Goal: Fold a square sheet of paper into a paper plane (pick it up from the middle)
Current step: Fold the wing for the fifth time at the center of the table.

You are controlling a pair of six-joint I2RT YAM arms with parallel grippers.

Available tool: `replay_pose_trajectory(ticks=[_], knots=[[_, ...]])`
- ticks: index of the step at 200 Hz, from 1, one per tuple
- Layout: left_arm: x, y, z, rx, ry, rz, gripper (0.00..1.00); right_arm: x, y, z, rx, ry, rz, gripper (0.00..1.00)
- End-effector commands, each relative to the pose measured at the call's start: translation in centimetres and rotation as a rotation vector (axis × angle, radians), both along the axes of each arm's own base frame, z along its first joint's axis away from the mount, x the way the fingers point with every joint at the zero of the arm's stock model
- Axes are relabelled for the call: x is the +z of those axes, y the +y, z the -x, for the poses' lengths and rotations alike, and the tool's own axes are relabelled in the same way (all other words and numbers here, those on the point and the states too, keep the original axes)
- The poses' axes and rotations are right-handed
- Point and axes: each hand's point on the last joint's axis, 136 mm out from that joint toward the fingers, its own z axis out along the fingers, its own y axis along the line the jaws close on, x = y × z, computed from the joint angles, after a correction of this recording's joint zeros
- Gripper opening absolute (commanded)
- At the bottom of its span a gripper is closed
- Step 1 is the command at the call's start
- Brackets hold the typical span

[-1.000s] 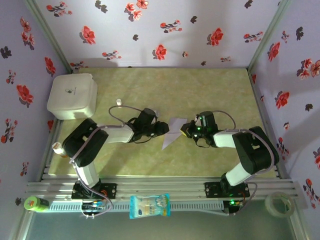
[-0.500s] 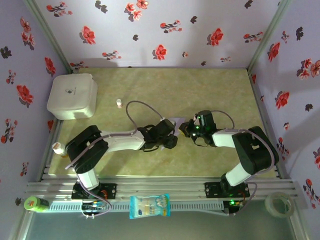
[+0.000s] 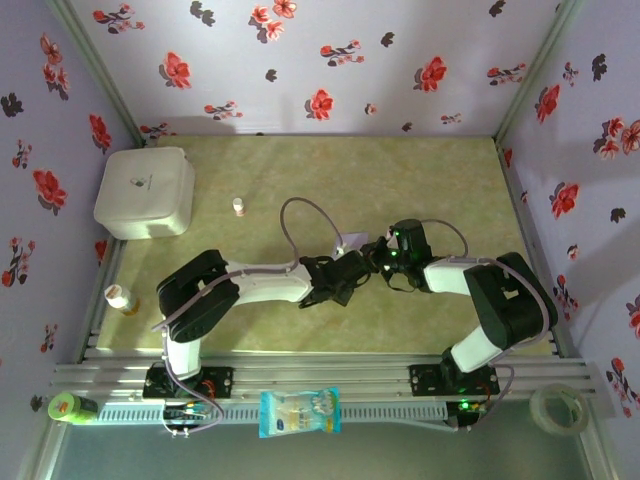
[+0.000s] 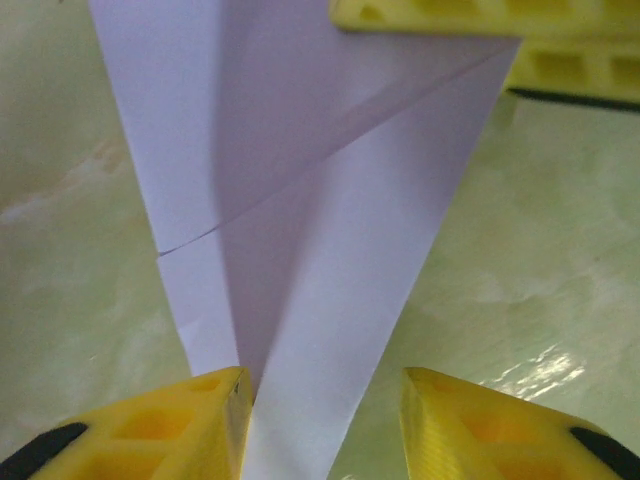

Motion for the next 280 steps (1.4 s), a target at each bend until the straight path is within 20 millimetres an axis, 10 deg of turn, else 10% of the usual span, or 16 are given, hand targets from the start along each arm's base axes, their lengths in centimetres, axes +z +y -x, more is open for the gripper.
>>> replay_pose_trajectory(ticks=[1,237,280], knots=[[-0.1,0.9,-0.3,0.003,-0.043,-0.077,0.42,1.0,0.3,-0.5,-0.01,-0.013,-0.004,0.05],[-0.1,1.2,-0.7,-0.001,-0.085,-0.114,0.09,1.5,0.3,-0.5,-0.008,-0.026,-0.005,0.06],[0.1,1.1,-0.8,-0.004,-0.09,-0.108,0.0,2.2,-0.1,-0.4,-0.001,-0.048,0.017,0.19]])
